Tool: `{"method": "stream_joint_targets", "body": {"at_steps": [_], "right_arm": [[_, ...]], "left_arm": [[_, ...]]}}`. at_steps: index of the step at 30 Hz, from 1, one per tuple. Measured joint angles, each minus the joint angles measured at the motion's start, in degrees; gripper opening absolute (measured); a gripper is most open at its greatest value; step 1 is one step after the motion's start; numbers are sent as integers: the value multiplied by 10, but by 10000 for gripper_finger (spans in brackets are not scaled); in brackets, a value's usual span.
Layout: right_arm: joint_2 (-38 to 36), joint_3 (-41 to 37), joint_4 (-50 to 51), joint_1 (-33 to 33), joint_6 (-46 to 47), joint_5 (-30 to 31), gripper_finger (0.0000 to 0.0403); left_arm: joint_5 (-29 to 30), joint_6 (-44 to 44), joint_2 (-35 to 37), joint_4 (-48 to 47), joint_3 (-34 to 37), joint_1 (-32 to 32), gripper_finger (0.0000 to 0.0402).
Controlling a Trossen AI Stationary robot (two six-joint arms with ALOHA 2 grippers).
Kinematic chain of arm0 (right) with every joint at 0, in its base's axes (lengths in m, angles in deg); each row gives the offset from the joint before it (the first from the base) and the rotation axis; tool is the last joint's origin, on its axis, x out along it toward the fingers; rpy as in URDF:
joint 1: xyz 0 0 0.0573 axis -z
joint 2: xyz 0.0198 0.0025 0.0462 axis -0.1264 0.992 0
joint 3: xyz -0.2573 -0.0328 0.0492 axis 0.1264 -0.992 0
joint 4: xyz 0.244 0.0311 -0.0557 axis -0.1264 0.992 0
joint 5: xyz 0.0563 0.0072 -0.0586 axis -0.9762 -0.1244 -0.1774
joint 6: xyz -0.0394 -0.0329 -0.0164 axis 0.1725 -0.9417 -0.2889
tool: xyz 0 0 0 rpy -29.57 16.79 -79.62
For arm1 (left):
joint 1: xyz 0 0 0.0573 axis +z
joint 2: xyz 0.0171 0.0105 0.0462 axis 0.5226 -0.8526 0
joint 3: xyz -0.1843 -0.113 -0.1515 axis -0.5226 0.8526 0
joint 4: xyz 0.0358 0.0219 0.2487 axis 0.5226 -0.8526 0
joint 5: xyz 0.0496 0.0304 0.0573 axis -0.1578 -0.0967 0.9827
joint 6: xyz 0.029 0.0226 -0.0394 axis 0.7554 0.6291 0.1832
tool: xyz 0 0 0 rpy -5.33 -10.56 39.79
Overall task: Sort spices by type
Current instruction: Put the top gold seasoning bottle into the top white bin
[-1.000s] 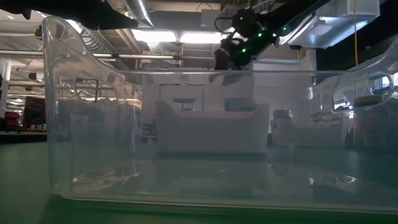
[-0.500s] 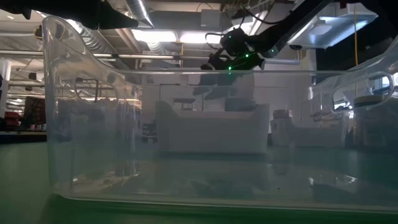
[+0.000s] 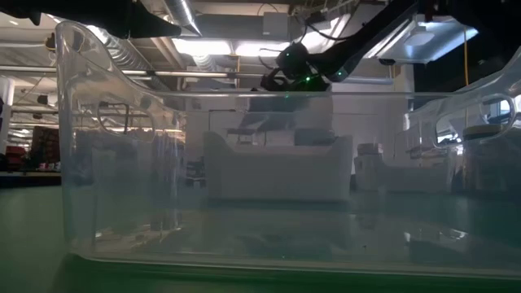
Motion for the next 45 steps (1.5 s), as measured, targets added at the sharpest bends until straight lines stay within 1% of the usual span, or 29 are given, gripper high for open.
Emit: {"method": "stream_joint_targets", "body": {"at_steps": [5,12,15,18,24,32,35,41,45], "right_arm": [[24,13,16,0,3,-16,360],[30,13,29,-8,-15,-35,360],[30,13,29,-9,-20,-34,360],[36,14,26,-8,-21,-9,360],[58,14,23,-7,-23,1,360],[64,14,24,-7,-31,2,358],[64,14,23,-7,-31,2,339],[64,14,13,-7,-31,2,273],[64,14,12,-7,-31,2,271]], "left_arm": [[0,0,0,-1,0,0,279],[0,0,0,-1,0,0,279],[0,0,0,-1,0,0,279],[0,0,0,-1,0,0,279],[0,0,0,-1,0,0,279],[0,0,0,-1,0,0,279],[0,-1,0,-1,0,0,279],[0,-1,0,-1,0,0,279],[0,-1,0,-1,0,0,279]]}}
